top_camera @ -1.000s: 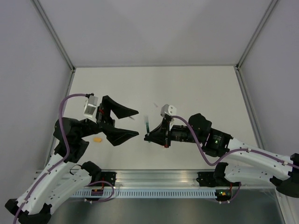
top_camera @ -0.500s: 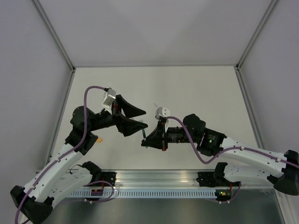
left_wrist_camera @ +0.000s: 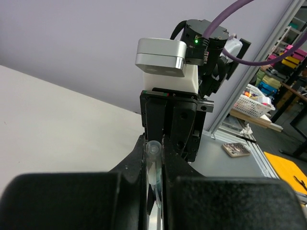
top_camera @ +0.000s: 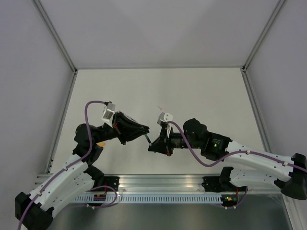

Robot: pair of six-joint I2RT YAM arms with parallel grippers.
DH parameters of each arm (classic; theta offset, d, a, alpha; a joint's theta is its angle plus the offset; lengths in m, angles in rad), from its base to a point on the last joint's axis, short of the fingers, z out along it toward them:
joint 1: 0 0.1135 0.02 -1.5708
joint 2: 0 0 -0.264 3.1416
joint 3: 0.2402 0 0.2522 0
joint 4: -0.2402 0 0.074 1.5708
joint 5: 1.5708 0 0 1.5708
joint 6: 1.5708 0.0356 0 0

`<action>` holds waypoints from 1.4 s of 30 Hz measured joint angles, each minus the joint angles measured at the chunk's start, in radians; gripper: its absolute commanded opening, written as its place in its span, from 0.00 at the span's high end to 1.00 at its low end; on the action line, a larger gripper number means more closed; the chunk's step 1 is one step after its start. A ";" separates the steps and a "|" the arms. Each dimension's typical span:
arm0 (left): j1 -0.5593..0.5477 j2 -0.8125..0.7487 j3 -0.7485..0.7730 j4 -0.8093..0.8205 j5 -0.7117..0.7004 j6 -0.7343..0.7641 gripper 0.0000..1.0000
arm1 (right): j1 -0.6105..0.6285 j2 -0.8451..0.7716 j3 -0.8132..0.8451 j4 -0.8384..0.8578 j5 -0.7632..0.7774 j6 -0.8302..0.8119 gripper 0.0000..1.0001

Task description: Insert the pens into the pen caps

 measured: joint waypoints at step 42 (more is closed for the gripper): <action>0.031 0.135 -0.247 0.742 -0.190 -0.232 0.98 | 0.007 0.128 0.172 -0.092 0.060 -0.064 1.00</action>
